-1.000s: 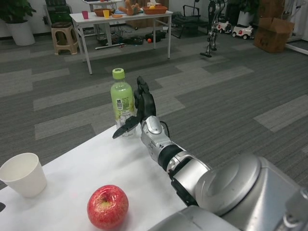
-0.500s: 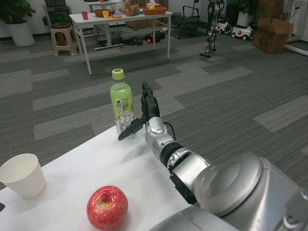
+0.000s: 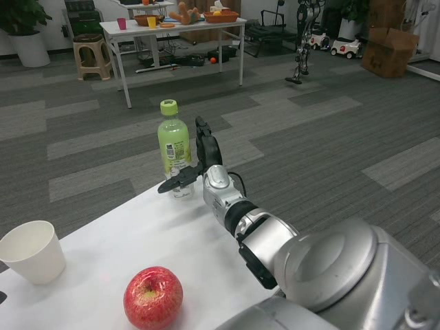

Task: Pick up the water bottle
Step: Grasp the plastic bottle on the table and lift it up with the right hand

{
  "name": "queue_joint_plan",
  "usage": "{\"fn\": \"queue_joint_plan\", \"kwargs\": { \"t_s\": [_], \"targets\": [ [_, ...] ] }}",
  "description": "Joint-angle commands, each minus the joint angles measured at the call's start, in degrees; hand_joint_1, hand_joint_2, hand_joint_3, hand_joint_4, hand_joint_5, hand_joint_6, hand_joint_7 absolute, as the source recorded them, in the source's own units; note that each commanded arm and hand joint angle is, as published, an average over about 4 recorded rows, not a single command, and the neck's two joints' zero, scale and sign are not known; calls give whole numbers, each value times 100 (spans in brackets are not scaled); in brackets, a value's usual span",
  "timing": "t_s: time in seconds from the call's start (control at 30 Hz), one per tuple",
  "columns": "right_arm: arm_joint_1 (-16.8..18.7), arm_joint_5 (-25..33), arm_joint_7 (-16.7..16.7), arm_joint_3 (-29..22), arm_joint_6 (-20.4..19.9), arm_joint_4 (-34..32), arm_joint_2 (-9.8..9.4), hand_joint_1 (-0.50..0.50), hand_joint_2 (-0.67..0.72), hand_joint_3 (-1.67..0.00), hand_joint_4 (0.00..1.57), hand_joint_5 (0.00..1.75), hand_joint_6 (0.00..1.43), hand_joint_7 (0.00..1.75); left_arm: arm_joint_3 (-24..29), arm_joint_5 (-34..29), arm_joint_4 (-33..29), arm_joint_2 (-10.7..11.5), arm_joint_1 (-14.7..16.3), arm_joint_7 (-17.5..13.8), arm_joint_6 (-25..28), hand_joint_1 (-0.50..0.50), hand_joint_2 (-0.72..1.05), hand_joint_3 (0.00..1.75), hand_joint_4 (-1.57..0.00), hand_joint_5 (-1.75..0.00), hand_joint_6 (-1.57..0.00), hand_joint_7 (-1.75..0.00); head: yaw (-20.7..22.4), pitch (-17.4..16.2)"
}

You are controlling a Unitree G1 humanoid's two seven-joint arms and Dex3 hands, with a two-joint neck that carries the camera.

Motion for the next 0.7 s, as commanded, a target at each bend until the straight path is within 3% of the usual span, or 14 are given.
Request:
{"fn": "queue_joint_plan", "kwargs": {
  "t_s": [0.03,0.4,0.53,0.7],
  "targets": [
    [-121,-119,-4,-4,119,25,44,-46,15,0,0,0,0,7,29,-6,28,18,-54,37,-40,-50,-72,9,0,0,0,0,12,9],
    [-143,-506,91,45,383,95,163,-46,15,0,0,0,0,7,55,-4,19,18,-14,37,-49,-50,-72,9,0,0,0,0,34,36],
    [-143,-587,95,56,401,148,196,-46,15,-8,0,0,0,7,57,-4,19,18,-8,37,-49,-50,-72,9,0,0,0,0,30,17],
    [-143,-739,104,60,488,161,209,-46,9,0,0,0,0,7,57,-6,19,18,-8,37,-49,-50,-72,9,0,0,0,0,40,22]
  ]
}}
